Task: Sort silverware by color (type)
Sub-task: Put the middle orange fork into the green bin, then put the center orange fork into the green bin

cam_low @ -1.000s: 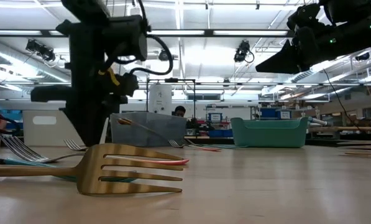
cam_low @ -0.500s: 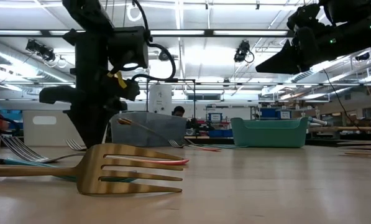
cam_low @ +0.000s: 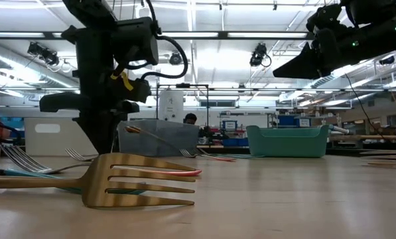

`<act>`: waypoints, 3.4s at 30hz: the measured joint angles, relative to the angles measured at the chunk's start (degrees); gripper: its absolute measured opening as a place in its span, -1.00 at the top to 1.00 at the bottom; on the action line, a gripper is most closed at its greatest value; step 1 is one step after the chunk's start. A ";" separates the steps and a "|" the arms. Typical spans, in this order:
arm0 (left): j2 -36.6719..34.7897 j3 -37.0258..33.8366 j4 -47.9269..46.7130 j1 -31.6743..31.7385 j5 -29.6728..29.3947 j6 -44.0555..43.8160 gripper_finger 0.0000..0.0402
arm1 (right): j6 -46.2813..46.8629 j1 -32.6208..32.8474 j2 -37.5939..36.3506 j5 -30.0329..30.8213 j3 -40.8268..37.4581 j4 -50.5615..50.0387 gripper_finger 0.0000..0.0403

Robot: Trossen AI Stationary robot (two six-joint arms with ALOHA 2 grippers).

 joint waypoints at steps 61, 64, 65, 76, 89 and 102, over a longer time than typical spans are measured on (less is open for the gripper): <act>8.65 6.78 -4.66 2.08 4.58 -6.30 0.92 | 2.47 0.85 0.00 1.51 0.00 -1.26 0.55; 8.87 6.78 -4.68 2.08 4.64 -5.67 0.92 | 2.45 0.85 0.00 1.49 0.00 -1.28 0.55; 8.92 6.76 -4.68 1.97 4.48 -5.41 0.92 | 2.45 0.85 0.00 1.51 0.00 -1.30 0.55; 5.67 9.47 -5.11 1.91 3.19 -5.17 0.96 | 2.82 0.85 0.00 1.59 0.00 -1.64 0.55; 5.73 16.24 -4.21 5.81 3.72 -6.01 0.96 | 3.35 0.85 0.00 1.72 0.00 -1.54 0.55; 8.88 30.78 -5.45 12.98 4.70 -5.03 0.96 | 5.55 0.87 -0.02 0.42 0.00 -1.99 0.55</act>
